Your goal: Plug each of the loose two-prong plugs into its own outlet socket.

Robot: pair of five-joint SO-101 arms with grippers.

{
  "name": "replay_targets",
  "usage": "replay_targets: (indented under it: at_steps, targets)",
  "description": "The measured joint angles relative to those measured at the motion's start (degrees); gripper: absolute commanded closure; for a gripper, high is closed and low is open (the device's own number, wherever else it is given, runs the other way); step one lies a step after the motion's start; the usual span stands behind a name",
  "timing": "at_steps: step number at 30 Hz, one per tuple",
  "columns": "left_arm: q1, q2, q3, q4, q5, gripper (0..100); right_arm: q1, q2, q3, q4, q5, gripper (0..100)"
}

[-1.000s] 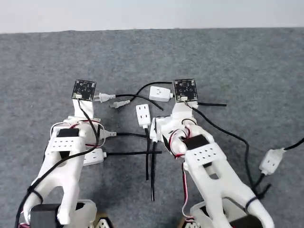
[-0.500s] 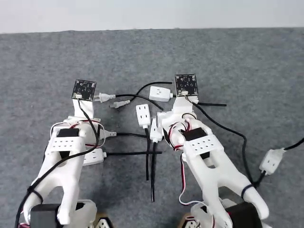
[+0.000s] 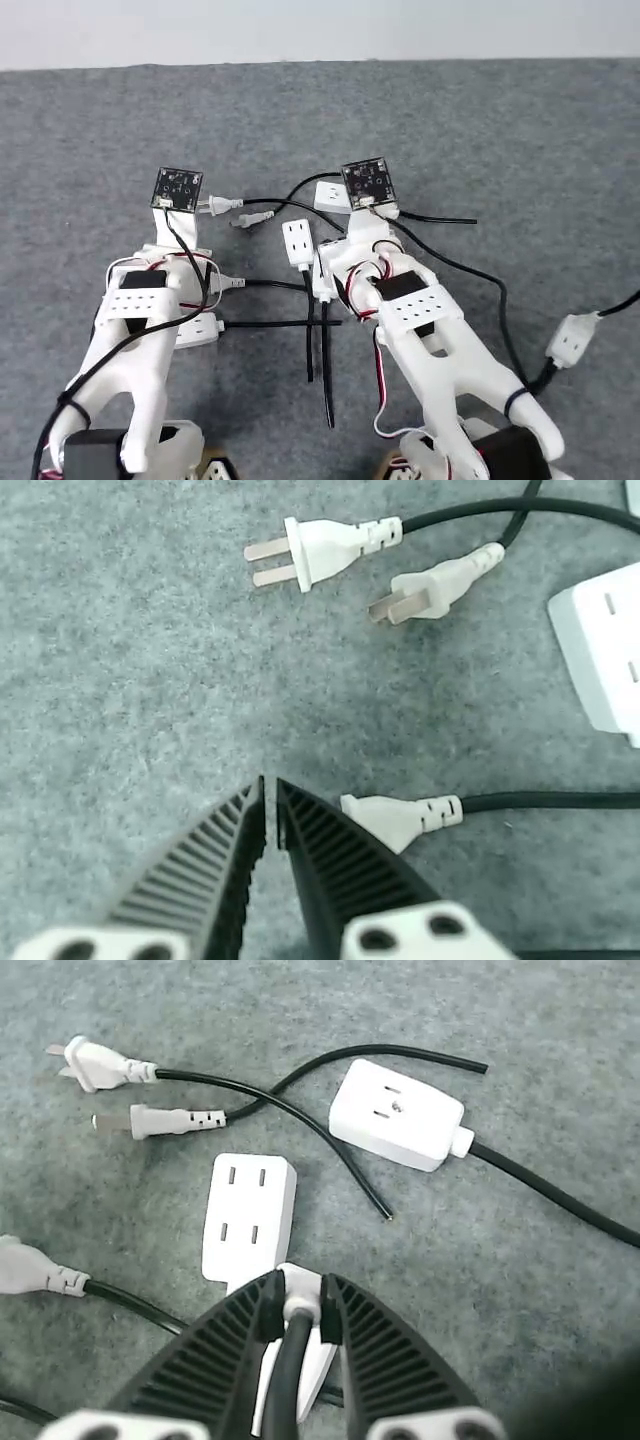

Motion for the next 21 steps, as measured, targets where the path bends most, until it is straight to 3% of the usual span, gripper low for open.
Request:
replay_targets:
  at_steps: [21]
  targets:
    - [0.00, -0.09, 0.62, 0.00, 0.00, 99, -2.11, 12.22, -10.64, 6.86, 10.37, 99.1]
